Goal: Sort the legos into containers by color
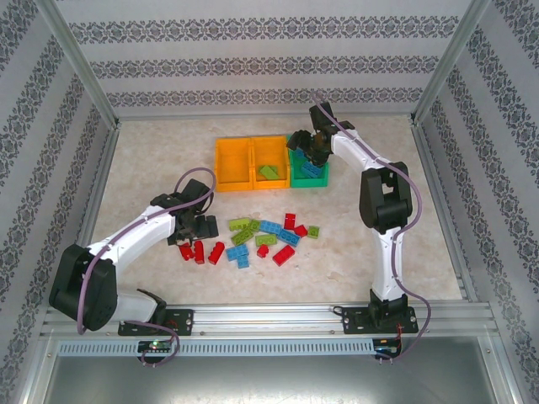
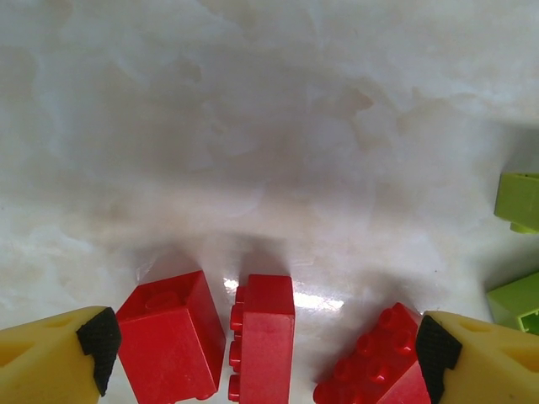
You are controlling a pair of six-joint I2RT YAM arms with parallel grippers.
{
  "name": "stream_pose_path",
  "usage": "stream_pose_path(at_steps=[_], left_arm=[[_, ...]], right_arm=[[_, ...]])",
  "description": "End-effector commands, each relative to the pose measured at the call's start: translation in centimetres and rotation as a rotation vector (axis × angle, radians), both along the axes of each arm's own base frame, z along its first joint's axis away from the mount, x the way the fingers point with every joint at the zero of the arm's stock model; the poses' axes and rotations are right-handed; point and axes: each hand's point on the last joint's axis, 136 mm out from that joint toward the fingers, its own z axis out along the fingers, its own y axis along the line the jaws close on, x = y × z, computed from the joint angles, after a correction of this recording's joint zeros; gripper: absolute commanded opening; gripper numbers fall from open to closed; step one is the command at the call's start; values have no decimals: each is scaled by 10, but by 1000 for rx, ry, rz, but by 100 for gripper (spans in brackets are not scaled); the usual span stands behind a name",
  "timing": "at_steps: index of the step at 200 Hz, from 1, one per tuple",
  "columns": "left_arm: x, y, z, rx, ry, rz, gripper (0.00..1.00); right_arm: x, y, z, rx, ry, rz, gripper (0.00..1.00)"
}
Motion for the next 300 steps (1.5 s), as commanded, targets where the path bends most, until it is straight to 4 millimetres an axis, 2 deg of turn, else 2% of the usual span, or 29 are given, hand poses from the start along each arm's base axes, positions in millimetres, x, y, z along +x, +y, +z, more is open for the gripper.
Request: stream_pose_path(at_steps=[1,25,63,132,180,233,300], left_arm=[[-5,0,3,-8,18,-18,90],[-12,2,-1,-1,40,-4,87],[-29,21,-5,66,73,86,86],[-48,30,-10,42,62,212,82],[-55,31,-15,29,62,236,79],[-48,23,-6,-16,33,212,73],[-55,-1,-14,-85,34,205,71]], right_arm=[[1,1,0,4,8,6,82],[0,1,4,6,-3,5,84],[-4,-1,7,7,-15,11,85],[-5,0,5,14,-10,28,85],[-6,-1,3,16,-5,29,85],[-8,-2,-2,12,4,27,85],[-8,-3,-4,12,4,24,85]])
